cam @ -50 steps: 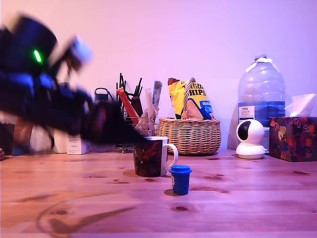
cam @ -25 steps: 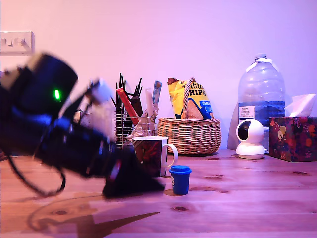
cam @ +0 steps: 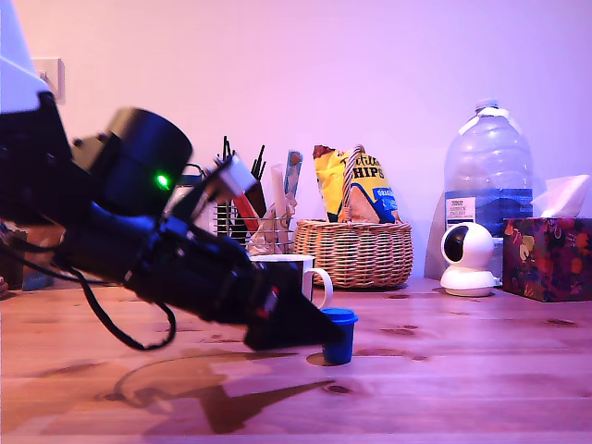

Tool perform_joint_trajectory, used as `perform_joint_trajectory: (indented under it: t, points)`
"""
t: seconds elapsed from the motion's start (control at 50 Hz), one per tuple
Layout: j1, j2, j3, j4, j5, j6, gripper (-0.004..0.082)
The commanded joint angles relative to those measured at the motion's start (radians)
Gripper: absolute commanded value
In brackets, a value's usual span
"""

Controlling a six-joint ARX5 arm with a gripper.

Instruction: Pick up the coffee capsules from the table one by one and drop them inside the nearest coffee cup

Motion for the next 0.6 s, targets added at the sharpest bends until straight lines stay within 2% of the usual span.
perform_joint_trajectory:
  t: [0.0, 0.52, 0.58]
  points:
    - [-0.007, 0.025, 0.024, -0.007, 0.003, -0.007, 0.0702]
    - [-0.041, 0.106, 0.146, -0.095, -0.013, -0.009, 0.0692]
    - [-0.046, 0.116, 0.162, -0.106, -0.014, -0.02, 0.0692]
